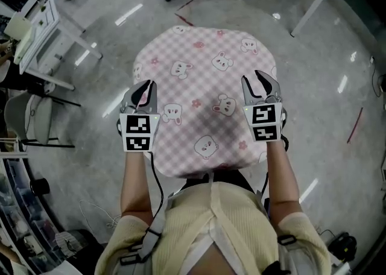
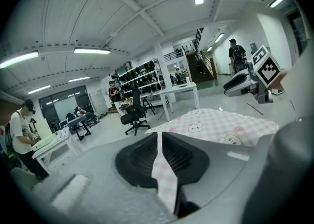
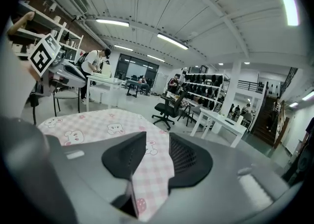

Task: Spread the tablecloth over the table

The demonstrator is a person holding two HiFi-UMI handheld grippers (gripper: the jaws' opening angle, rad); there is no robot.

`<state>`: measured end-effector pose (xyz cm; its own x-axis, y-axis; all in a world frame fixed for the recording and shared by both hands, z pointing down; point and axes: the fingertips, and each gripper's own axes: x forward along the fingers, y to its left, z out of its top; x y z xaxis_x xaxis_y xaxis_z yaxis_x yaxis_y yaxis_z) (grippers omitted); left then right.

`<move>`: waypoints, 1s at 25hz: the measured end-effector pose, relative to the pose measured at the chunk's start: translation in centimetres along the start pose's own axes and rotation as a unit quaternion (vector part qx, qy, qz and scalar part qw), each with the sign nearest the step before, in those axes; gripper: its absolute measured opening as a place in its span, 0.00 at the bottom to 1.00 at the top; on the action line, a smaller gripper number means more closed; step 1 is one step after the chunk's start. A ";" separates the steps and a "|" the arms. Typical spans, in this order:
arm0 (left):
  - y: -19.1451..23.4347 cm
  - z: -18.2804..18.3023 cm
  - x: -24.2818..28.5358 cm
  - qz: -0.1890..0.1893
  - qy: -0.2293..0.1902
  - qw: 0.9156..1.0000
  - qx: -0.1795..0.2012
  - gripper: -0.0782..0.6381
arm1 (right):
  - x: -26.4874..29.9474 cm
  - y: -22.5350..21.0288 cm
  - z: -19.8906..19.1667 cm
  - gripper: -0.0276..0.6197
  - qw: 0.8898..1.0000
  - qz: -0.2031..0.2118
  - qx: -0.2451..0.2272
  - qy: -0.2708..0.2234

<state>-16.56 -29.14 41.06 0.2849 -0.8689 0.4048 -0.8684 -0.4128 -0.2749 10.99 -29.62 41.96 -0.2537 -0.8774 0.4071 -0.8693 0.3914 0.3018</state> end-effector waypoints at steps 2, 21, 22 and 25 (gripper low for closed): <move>-0.1 -0.2 -1.1 -0.006 -0.004 1.000 -0.005 0.16 | -1.0 0.7 0.2 0.26 1.000 -0.001 0.006 -0.002; -1.5 -4.4 -8.0 -0.010 0.001 0.996 -0.088 0.11 | -6.4 6.6 -0.9 0.05 0.999 0.025 0.031 -0.019; -1.4 -4.7 -8.3 -0.011 0.001 0.996 -0.090 0.11 | -6.5 6.8 -1.2 0.05 0.999 0.026 0.031 -0.015; -1.1 -6.1 -9.4 -0.009 0.011 0.996 -0.089 0.12 | -6.8 7.7 -2.0 0.05 0.999 0.035 0.042 -0.003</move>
<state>-20.73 -18.82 42.91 0.2931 -0.8553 0.4272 -0.9224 -0.3705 -0.1090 6.89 -20.07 43.27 -0.3169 -0.8512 0.4184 -0.8823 0.4264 0.1992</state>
